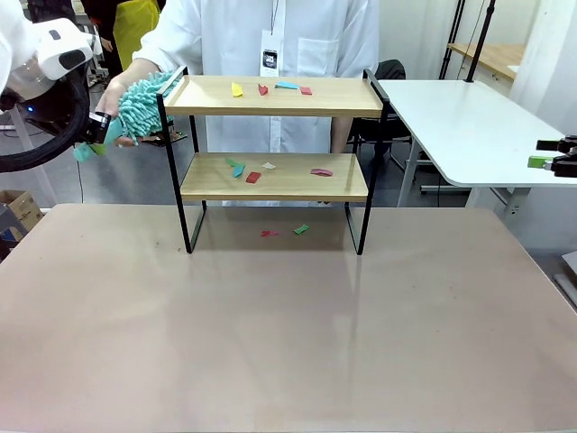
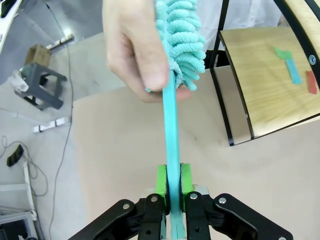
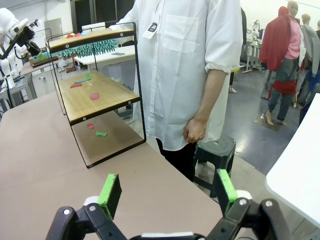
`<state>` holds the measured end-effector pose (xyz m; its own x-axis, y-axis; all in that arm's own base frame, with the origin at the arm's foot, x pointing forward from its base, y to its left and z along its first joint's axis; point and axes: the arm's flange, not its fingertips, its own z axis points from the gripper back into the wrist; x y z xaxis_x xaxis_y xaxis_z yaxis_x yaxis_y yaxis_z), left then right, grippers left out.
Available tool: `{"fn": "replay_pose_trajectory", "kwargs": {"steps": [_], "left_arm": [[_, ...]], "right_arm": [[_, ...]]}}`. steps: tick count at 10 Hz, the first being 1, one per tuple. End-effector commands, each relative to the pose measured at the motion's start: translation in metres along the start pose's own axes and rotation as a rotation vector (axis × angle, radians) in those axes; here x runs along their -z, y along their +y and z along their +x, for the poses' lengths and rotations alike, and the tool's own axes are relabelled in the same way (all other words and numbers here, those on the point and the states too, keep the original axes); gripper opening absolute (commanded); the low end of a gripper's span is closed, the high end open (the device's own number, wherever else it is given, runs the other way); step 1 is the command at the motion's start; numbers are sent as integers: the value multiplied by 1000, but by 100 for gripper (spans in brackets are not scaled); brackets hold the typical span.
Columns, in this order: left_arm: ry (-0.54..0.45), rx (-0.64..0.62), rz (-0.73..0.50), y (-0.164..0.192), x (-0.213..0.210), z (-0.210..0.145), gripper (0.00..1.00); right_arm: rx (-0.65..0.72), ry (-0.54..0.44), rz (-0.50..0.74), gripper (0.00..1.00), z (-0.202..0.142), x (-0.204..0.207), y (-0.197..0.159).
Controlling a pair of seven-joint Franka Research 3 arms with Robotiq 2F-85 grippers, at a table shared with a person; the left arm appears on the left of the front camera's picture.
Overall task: Clean the shelf.
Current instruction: Pick up the Duster handed by the human.
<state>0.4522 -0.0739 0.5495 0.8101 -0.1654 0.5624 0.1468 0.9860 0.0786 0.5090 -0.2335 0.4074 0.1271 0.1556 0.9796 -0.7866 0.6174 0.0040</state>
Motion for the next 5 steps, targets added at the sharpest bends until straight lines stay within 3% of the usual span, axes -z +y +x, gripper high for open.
{"fn": "replay_pose_trajectory", "kwargs": {"steps": [1, 5], "left_arm": [[-2, 15, -11, 0, 0, -1, 0], [-2, 15, -11, 0, 0, -1, 0]], "right_arm": [[-1, 11, -1, 100, 3, 1, 1], [-1, 11, -1, 100, 3, 1, 1]]}}
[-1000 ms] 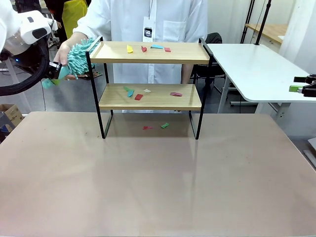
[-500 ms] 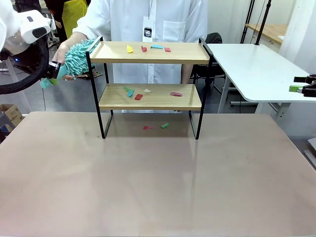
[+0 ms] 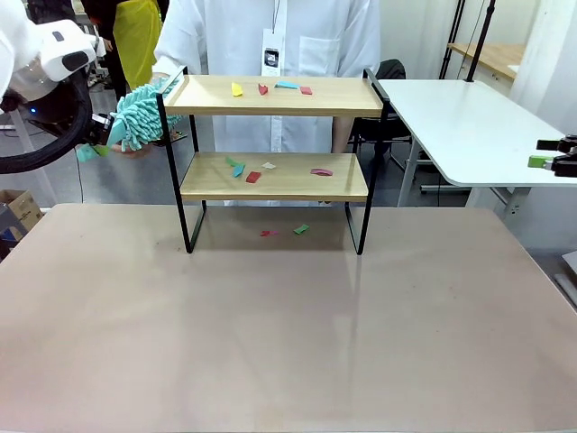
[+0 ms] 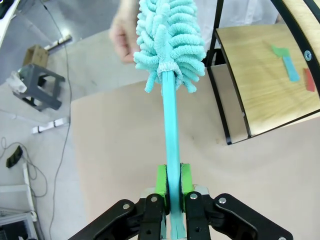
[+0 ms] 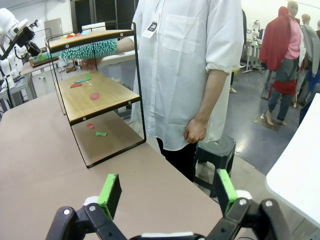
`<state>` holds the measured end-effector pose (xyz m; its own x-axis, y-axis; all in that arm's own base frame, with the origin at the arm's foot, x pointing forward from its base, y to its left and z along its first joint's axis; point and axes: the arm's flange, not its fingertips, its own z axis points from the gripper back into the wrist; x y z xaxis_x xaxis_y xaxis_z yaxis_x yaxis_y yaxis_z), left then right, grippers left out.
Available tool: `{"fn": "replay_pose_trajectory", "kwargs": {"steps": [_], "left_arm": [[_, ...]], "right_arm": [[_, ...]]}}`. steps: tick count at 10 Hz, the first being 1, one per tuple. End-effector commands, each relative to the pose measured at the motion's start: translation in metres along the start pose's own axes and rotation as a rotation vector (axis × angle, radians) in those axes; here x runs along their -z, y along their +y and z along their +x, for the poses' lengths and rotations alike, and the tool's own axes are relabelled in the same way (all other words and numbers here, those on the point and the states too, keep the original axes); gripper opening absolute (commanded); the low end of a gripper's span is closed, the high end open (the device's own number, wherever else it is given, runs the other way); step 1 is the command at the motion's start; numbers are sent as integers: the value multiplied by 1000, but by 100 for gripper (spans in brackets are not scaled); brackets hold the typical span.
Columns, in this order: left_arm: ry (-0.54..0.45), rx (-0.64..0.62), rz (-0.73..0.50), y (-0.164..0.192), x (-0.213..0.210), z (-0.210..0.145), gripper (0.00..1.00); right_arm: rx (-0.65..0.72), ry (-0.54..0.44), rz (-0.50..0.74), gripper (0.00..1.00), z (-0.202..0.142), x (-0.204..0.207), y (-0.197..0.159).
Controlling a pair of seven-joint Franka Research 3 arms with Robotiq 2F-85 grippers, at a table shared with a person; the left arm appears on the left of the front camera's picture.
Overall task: Clean the shelf.
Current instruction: Pick up the Duster handed by the human, then clean the specific section of the Shelf indicated by the human with the Duster.
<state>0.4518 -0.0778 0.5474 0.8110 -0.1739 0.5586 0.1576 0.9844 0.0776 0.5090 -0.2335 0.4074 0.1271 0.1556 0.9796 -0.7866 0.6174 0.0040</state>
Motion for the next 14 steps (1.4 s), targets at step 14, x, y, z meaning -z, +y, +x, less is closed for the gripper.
{"fn": "replay_pose_trajectory", "kwargs": {"steps": [14], "left_arm": [[257, 520, -3, 98, -143, -51, 13]], "right_arm": [[-1, 11, -1, 100, 3, 1, 1]]}}
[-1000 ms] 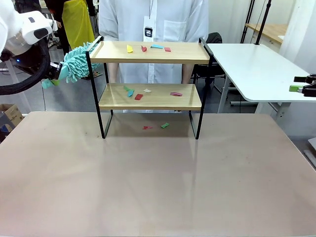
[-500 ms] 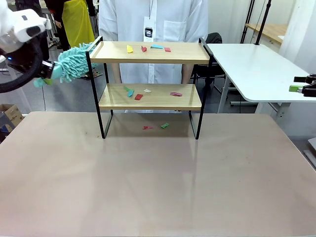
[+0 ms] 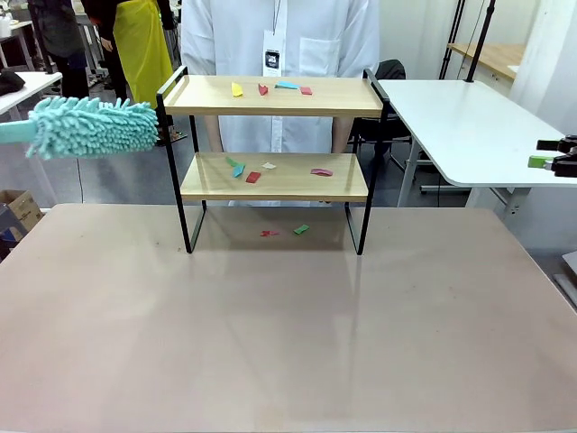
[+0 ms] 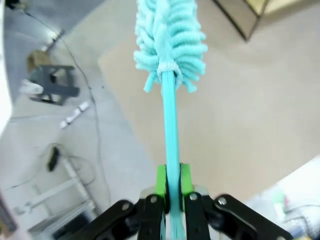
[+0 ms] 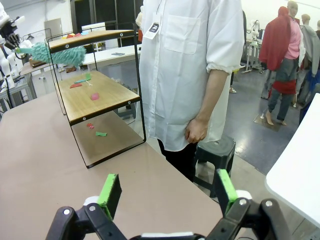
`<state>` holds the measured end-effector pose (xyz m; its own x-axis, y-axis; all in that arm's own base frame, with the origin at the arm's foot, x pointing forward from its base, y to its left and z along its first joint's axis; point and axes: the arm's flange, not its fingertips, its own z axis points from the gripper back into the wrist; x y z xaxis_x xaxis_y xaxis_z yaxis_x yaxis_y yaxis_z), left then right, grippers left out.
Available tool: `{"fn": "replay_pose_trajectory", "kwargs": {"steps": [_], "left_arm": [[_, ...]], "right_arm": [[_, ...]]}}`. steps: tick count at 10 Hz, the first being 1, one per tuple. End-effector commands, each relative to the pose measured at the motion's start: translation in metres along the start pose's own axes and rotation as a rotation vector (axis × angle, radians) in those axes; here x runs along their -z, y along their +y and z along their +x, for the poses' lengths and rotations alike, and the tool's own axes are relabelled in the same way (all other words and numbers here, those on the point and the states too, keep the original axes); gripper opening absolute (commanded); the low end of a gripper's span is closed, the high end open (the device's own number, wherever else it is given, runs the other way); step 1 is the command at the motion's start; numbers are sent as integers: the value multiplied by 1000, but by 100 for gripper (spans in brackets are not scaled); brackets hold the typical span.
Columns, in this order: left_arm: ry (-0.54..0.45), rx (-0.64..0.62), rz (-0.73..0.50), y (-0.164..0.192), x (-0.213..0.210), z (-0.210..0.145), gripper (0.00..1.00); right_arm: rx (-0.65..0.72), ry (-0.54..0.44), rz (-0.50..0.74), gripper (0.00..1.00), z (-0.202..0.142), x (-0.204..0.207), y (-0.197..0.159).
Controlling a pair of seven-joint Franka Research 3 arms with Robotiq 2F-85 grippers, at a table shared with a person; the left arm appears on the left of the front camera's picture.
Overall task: Clean the shelf.
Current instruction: Clean the specific section of the Shelf indicated by the human with the Duster.
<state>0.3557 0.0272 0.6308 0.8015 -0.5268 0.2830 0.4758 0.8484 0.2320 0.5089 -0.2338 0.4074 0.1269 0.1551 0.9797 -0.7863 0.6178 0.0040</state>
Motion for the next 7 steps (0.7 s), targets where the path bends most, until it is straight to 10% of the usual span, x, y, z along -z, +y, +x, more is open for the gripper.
{"fn": "replay_pose_trajectory", "kwargs": {"steps": [1, 7], "left_arm": [[40, 223, -6, 1, -29, -15, 13], [364, 734, -154, -36, -27, -46, 13]], "right_arm": [[-1, 11, -1, 100, 3, 1, 1], [-1, 11, -1, 100, 3, 1, 1]]}}
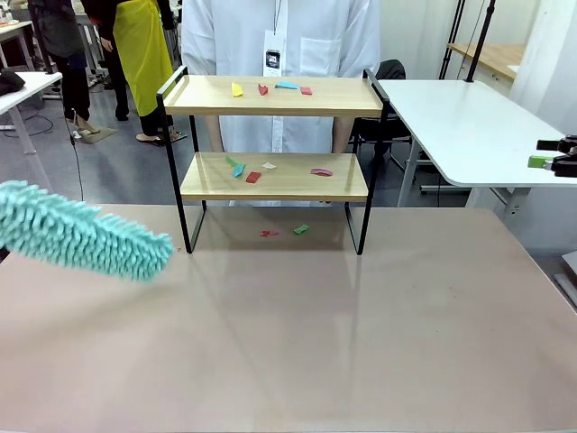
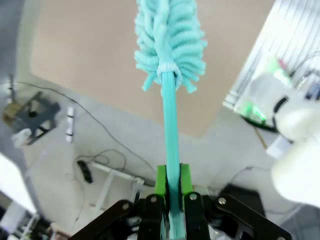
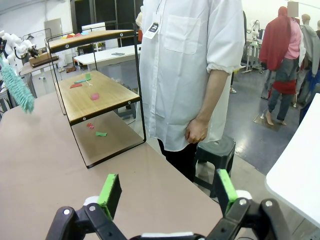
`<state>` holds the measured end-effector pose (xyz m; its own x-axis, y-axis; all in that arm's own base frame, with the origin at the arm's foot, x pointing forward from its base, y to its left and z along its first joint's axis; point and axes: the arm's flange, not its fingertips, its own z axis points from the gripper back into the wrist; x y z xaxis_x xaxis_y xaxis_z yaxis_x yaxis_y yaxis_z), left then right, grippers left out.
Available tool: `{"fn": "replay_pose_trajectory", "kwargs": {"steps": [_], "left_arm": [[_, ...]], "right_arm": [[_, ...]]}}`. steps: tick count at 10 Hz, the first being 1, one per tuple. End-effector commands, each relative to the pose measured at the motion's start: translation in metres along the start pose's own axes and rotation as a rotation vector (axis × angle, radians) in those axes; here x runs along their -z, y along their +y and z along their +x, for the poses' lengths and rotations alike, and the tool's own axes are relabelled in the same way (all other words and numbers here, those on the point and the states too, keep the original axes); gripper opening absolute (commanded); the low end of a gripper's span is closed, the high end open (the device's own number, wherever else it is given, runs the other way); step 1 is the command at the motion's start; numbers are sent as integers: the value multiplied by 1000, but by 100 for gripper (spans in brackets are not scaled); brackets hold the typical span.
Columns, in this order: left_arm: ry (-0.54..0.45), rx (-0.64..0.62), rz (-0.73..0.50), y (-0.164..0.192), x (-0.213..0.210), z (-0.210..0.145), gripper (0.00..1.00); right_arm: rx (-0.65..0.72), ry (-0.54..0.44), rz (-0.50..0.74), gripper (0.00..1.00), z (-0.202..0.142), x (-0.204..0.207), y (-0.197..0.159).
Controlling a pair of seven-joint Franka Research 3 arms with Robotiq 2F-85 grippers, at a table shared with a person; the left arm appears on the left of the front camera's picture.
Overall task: Clean the shelf.
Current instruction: Clean the specific section of the Shelf indicated by the human with the Duster.
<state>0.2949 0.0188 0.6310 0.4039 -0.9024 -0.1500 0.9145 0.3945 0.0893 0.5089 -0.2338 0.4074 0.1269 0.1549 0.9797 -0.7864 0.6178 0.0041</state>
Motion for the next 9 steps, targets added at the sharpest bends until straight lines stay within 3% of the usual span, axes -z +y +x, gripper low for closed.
{"fn": "replay_pose_trajectory", "kwargs": {"steps": [1, 4, 5, 6, 9], "left_arm": [[81, 159, 10, -13, 0, 7, 13], [60, 281, -4, -23, 11, 26, 13], [-39, 213, 32, -14, 10, 29, 13], [73, 243, -28, -24, 7, 32, 13], [73, 243, -28, -24, 7, 32, 13]], "right_arm": [[-1, 11, -1, 100, 3, 1, 1], [-1, 11, -1, 100, 3, 1, 1], [-1, 11, -1, 100, 3, 1, 1], [-1, 11, -1, 100, 3, 1, 1], [-1, 11, -1, 100, 3, 1, 1]]}}
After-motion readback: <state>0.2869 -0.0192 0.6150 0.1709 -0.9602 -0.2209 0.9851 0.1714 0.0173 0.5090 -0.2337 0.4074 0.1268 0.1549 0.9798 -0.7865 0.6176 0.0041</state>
